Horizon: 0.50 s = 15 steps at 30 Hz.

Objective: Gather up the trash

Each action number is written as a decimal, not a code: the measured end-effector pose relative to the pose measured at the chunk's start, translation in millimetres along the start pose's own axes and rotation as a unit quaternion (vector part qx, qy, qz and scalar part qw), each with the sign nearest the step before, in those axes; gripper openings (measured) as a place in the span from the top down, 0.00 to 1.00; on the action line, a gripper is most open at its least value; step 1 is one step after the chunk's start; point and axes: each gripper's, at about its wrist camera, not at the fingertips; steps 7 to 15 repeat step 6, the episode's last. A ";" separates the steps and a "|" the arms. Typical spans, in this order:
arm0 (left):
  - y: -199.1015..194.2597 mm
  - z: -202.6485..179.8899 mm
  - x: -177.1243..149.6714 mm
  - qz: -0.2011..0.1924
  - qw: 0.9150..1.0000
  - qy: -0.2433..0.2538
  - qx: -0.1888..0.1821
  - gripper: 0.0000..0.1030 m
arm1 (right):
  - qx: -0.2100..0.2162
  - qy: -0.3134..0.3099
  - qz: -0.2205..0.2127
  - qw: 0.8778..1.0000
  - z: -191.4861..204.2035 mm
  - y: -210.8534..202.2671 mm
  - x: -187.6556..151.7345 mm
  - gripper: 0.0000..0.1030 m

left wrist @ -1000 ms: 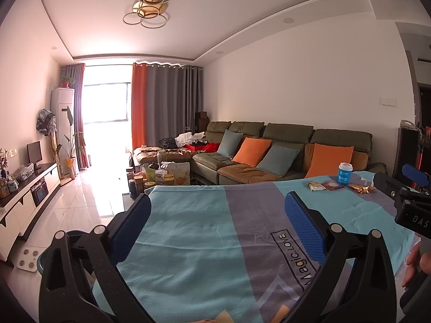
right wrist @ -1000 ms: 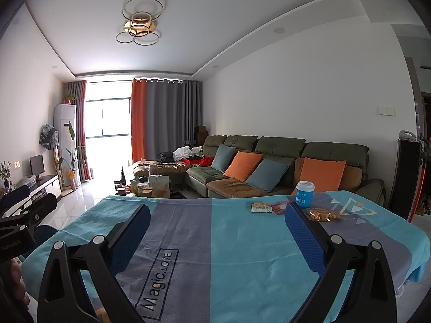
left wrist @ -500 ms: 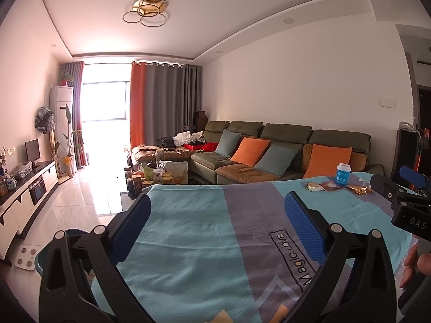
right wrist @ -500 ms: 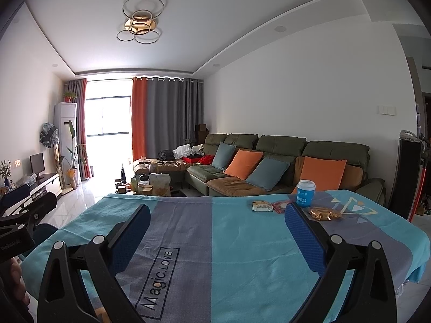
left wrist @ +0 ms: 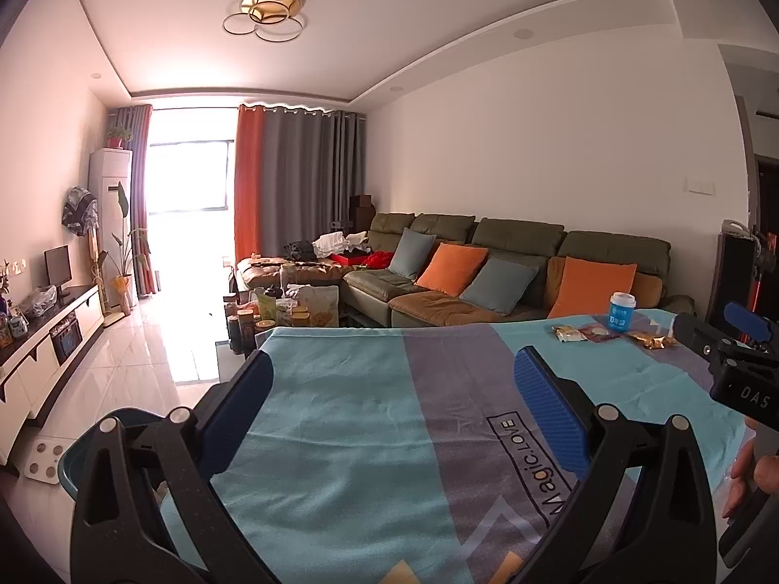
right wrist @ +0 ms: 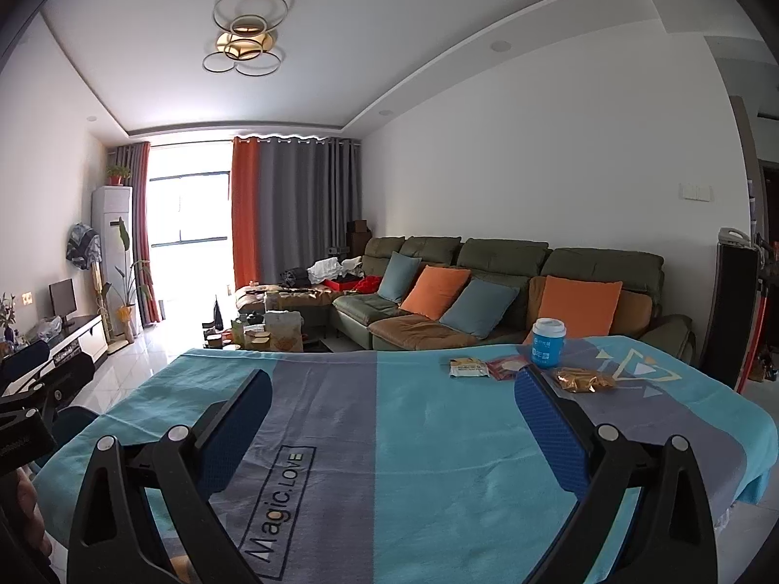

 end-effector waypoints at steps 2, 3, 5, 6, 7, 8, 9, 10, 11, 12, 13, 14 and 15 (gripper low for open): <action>3.4 0.1 0.2 0.001 1.000 0.005 -0.003 0.05 | -0.007 -0.001 -0.003 1.000 -6.6 5.8 2.1 0.06; 8.4 0.8 0.6 0.006 1.000 0.007 -0.004 0.05 | -0.009 0.000 -0.002 1.000 -10.4 9.4 3.8 0.06; 17.8 5.5 1.0 0.016 1.000 0.003 -0.013 0.05 | -0.015 0.002 0.003 1.000 -23.8 21.4 11.9 0.06; 27.3 8.4 2.3 0.028 0.999 0.006 -0.014 0.05 | -0.018 0.004 0.008 1.000 -30.8 27.9 16.4 0.06; 27.3 8.4 2.3 0.028 0.999 0.006 -0.014 0.05 | -0.018 0.004 0.008 1.000 -30.8 27.9 16.4 0.06; 27.3 8.4 2.3 0.028 0.999 0.006 -0.014 0.05 | -0.018 0.004 0.008 1.000 -30.8 27.9 16.4 0.06; 27.3 8.4 2.3 0.028 0.999 0.006 -0.014 0.05 | -0.018 0.004 0.008 1.000 -30.8 27.9 16.4 0.06; 27.3 8.4 2.3 0.028 0.999 0.006 -0.014 0.05 | -0.018 0.004 0.008 1.000 -30.8 27.9 16.4 0.06; 27.3 8.4 2.3 0.028 0.999 0.006 -0.014 0.05 | -0.018 0.004 0.008 1.000 -30.8 27.9 16.4 0.06; 27.3 8.4 2.3 0.028 0.999 0.006 -0.014 0.05 | -0.018 0.004 0.008 1.000 -30.8 27.9 16.4 0.06; 27.3 8.4 2.3 0.028 0.999 0.006 -0.014 0.05 | -0.018 0.004 0.008 1.000 -30.8 27.9 16.4 0.06; 27.3 8.4 2.3 0.028 0.999 0.006 -0.014 0.05 | -0.018 0.004 0.008 1.000 -30.8 27.9 16.4 0.06; 27.3 8.4 2.3 0.028 0.999 0.006 -0.014 0.05 | -0.018 0.004 0.008 1.000 -30.8 27.9 16.4 0.06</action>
Point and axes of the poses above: each gripper's, at about its wrist camera, not at the fingertips, and y roughly the way its jaws point, z to its left, x to its top, and after that the axes turned 12 degrees about y, right-handed
